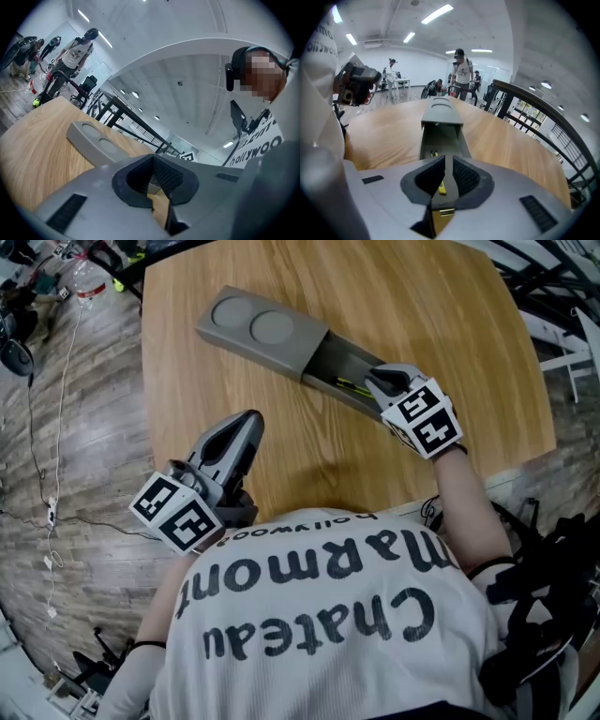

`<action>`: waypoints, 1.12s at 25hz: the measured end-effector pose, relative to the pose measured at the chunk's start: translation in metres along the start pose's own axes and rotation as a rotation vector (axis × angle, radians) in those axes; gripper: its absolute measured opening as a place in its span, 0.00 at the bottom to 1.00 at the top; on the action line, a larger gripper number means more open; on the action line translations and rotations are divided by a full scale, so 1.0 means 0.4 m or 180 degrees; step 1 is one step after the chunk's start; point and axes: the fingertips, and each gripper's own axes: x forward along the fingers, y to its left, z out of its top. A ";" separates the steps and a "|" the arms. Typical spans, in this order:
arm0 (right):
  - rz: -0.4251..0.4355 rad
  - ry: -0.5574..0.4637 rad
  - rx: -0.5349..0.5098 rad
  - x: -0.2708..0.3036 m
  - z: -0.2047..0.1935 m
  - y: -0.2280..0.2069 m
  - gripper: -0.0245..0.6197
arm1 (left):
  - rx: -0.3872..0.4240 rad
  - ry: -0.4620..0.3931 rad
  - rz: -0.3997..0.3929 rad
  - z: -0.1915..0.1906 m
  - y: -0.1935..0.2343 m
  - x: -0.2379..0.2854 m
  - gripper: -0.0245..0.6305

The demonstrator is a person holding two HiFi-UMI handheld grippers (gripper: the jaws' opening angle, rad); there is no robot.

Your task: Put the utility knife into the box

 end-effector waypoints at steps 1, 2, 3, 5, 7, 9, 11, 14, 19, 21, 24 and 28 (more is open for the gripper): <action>-0.0010 -0.0101 0.0055 -0.019 0.009 0.006 0.12 | 0.0009 0.0005 -0.0018 -0.001 -0.008 0.001 0.05; -0.0001 -0.0202 0.0125 -0.038 0.018 0.016 0.12 | 0.0018 0.0009 -0.0036 -0.002 -0.016 0.002 0.05; 0.0019 -0.0295 0.0200 -0.057 0.025 0.031 0.12 | 0.0029 0.0015 -0.0054 -0.004 -0.024 0.001 0.05; 0.0053 -0.0457 0.0340 -0.095 0.031 0.068 0.12 | 0.0059 0.0025 -0.0097 -0.009 -0.045 0.002 0.05; 0.0055 -0.0589 0.0447 -0.132 0.029 0.103 0.12 | 0.0101 0.0033 -0.0151 -0.011 -0.069 0.004 0.05; 0.0033 -0.0724 0.0527 -0.166 0.026 0.133 0.12 | 0.0145 0.0047 -0.0189 -0.015 -0.093 0.000 0.05; 0.0003 -0.0895 0.0594 -0.200 0.028 0.157 0.12 | 0.0187 0.0075 -0.0205 -0.025 -0.112 -0.009 0.05; -0.0048 -0.1077 0.0669 -0.242 0.021 0.183 0.12 | 0.0276 0.0128 -0.0165 -0.053 -0.128 -0.025 0.05; -0.0140 -0.1253 0.0969 -0.307 -0.016 0.190 0.10 | 0.0624 0.0271 -0.0050 -0.111 -0.132 -0.061 0.05; -0.0118 -0.1410 0.1307 -0.338 -0.024 0.177 0.09 | 0.0771 0.0342 -0.0032 -0.127 -0.128 -0.071 0.05; -0.0099 -0.1600 0.1754 -0.372 -0.043 0.152 0.09 | 0.0838 0.0411 0.0041 -0.144 -0.122 -0.083 0.05; -0.0185 -0.1622 0.1924 -0.399 -0.079 0.139 0.08 | 0.0699 0.0401 -0.0002 -0.155 -0.134 -0.079 0.05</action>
